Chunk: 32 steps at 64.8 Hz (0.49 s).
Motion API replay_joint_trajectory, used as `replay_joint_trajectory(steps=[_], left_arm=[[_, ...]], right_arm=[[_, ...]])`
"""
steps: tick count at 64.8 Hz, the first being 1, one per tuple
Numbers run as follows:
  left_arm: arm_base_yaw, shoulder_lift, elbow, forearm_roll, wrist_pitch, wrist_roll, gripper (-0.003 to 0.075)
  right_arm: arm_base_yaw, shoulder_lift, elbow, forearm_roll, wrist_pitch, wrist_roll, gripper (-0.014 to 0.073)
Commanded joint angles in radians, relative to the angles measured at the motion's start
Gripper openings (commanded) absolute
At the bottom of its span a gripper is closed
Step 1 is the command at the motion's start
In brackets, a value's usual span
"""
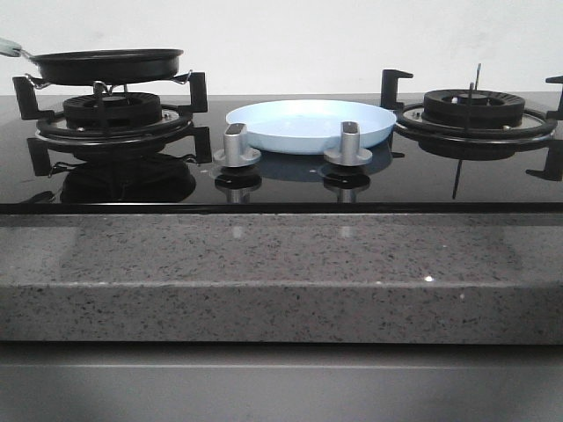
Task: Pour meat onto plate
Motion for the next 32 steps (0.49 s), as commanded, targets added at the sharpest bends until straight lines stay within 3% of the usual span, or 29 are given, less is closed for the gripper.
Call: replay_joint_trajectory(steps=[1, 18, 32], left_arm=[[-0.006, 0.010, -0.027, -0.003, -0.091, -0.010, 0.0673], [-0.006, 0.010, -0.027, -0.003, -0.091, -0.010, 0.0610], [-0.006, 0.010, -0.027, -0.005, -0.091, -0.010, 0.0576]], right_arm=[[-0.006, 0.004, -0.039, -0.009, -0.084, -0.002, 0.0646], [-0.006, 0.005, -0.039, -0.006, -0.092, -0.002, 0.0641], [-0.003, 0.086, -0.069, 0.075, -0.133, -0.002, 0.0641]])
